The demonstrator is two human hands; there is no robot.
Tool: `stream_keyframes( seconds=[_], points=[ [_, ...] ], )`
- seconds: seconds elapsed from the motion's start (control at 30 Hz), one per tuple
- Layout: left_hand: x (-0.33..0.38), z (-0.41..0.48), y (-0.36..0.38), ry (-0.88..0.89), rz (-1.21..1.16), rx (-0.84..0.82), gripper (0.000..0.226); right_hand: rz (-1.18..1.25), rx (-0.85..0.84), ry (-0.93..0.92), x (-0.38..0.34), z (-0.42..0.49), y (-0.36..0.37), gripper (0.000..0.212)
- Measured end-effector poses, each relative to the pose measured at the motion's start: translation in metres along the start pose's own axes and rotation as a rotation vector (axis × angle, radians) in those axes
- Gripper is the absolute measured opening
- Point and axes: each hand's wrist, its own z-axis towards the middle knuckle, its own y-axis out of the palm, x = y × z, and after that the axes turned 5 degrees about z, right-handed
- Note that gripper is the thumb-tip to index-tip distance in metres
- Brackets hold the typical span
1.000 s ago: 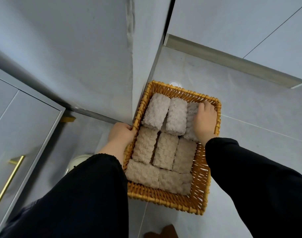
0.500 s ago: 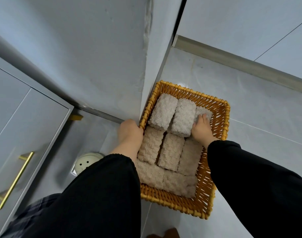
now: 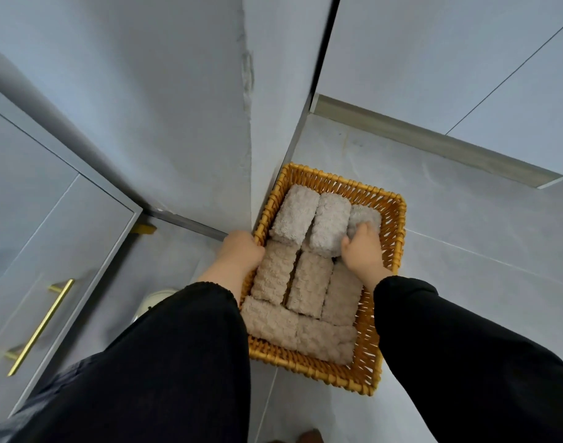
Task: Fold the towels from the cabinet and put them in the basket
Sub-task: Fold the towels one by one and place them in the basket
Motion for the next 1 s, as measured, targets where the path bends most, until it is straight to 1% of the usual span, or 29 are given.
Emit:
stream_keyframes(
  seconds=[0.07, 0.17, 0.2, 0.27, 0.4, 0.43, 0.5, 0.57, 0.67, 0.77, 1.0],
  points=[
    [0.006, -0.01, -0.004, 0.026, 0.047, -0.071, 0.037, -0.01, -0.066, -0.05, -0.01, -0.015, -0.004, 0.055],
    [0.017, -0.031, -0.018, 0.091, 0.071, -0.122, 0.024, 0.026, -0.144, -0.127, -0.023, -0.034, -0.018, 0.061],
    [0.019, -0.039, -0.023, 0.102, 0.051, -0.115, 0.024, 0.043, -0.16, -0.145, -0.028, -0.039, -0.025, 0.061],
    [0.022, -0.058, -0.034, 0.119, -0.014, -0.085, 0.016, 0.087, -0.18, -0.19, -0.043, -0.051, -0.042, 0.06],
    [0.026, -0.097, -0.061, 0.159, -0.125, -0.026, 0.01, 0.13, -0.207, -0.345, -0.091, -0.077, -0.082, 0.053],
    [0.023, -0.111, -0.071, 0.161, -0.151, 0.01, 0.012, 0.132, -0.223, -0.4, -0.107, -0.086, -0.092, 0.052],
    [0.017, -0.138, -0.089, 0.151, -0.193, 0.091, 0.026, 0.132, -0.244, -0.492, -0.136, -0.104, -0.107, 0.049],
    [0.011, -0.16, -0.107, 0.138, -0.208, 0.165, 0.032, 0.153, -0.251, -0.564, -0.162, -0.12, -0.117, 0.045],
    [-0.013, -0.197, -0.132, 0.099, -0.255, 0.286, 0.031, 0.221, -0.281, -0.699, -0.202, -0.15, -0.127, 0.039],
    [-0.042, -0.231, -0.154, 0.07, -0.311, 0.414, 0.034, 0.253, -0.3, -0.81, -0.244, -0.175, -0.132, 0.038],
    [-0.111, -0.3, -0.192, -0.015, -0.551, 0.822, 0.035, 0.271, -0.365, -1.019, -0.342, -0.232, -0.126, 0.04]
  ],
)
